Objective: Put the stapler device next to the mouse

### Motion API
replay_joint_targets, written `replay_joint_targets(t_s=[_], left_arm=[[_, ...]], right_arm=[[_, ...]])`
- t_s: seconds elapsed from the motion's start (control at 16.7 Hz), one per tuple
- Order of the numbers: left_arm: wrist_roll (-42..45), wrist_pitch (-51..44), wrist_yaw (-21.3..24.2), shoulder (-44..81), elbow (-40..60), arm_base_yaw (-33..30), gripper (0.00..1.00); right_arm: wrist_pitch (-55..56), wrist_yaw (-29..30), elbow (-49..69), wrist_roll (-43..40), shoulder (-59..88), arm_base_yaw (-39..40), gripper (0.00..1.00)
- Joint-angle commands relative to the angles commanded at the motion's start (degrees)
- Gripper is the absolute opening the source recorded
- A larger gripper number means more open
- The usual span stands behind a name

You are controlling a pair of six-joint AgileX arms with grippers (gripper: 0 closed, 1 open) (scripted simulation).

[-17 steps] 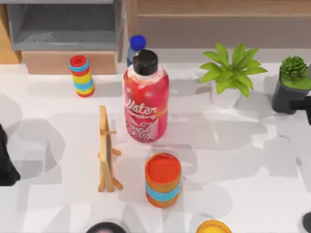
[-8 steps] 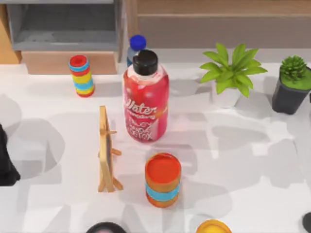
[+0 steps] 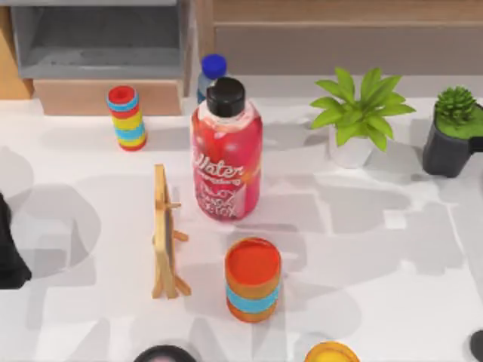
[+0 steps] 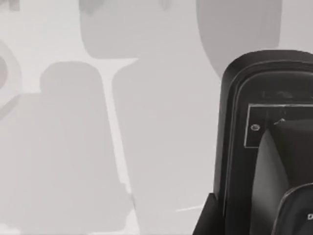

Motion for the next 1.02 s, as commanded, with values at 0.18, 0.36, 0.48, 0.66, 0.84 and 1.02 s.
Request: replay_joint_targets(t_s=[0.18,0.36,0.48,0.66,0.84,1.02], left_arm=[[0.00,0.00,0.00,0.00,0.00,0.00,1.00],[0.00,0.00,0.00,0.00,0.00,0.00,1.00],[0.00,0.00,0.00,0.00,0.00,0.00,1.00],[0.00,0.00,0.00,0.00,0.00,0.00,1.00],[0.00,0.00,0.00,0.00,0.00,0.00,1.00],[0.00,0.00,0.00,0.00,0.00,0.00,1.00]], right_arm=[[2.38,-1.84,-0.44,-0.98,3.15,1.32,0.00],[4.14,-3.51,-1.48,-1.90,6.64,2.52,0.00],[4.75,-4.14,-2.62,-2.29,9.12,2.94,0.00],[4.94,-4.35,-3.51,-2.42,10.35,3.06,0.00],[4.94,-4.35,-3.51,-2.42,10.35,3.06,0.00],[4.94,-4.35,-3.51,-2.42,10.35,3.06,0.23]])
